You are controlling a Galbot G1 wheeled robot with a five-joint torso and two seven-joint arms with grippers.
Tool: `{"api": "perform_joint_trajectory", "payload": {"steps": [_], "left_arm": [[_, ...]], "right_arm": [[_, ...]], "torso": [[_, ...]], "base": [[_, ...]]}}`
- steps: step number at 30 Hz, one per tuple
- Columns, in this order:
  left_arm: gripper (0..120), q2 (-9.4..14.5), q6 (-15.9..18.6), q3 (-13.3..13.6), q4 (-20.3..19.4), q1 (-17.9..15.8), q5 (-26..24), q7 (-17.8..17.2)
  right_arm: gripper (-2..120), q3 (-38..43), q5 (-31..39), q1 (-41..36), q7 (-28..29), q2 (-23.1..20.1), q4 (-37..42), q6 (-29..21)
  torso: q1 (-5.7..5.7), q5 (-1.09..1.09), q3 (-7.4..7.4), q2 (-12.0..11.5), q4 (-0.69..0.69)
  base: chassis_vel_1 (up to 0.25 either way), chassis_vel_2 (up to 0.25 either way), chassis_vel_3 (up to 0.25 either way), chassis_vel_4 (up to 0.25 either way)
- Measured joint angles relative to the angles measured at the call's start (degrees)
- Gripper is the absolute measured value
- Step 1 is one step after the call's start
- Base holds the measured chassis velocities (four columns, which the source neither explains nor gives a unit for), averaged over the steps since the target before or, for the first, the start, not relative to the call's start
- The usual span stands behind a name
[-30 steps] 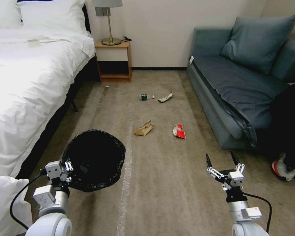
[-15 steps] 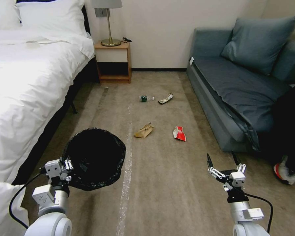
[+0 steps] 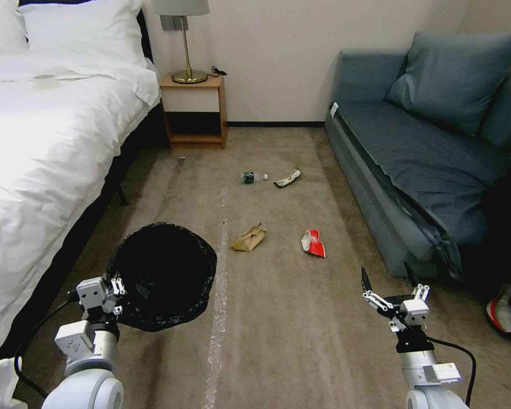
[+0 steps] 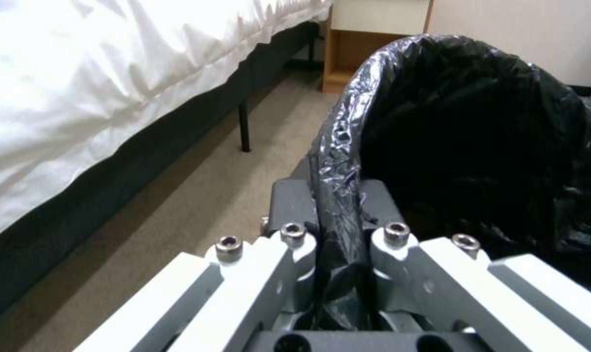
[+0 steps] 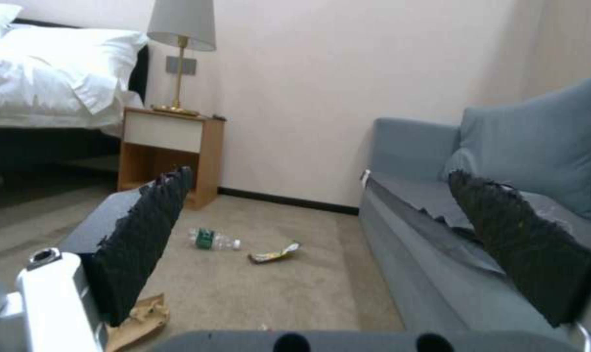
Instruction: Pick up the trash bin, then pick up the garbage on the floor and place it into the trash bin.
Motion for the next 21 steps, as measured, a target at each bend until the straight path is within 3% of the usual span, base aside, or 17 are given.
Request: {"api": "perform_joint_trajectory", "payload": {"steps": [21], "left_arm": [[5,0.0,-0.15,-0.06,0.15,-0.11,0.03,-0.04]], "right_arm": [[100,0.71,0.16,0.16,-1.4,0.13,-0.43,0.39]], "torso": [[0.0,0.0,0.0,0.0,0.0]], "base": [[-0.108,0.107,0.107,-0.105]]}}
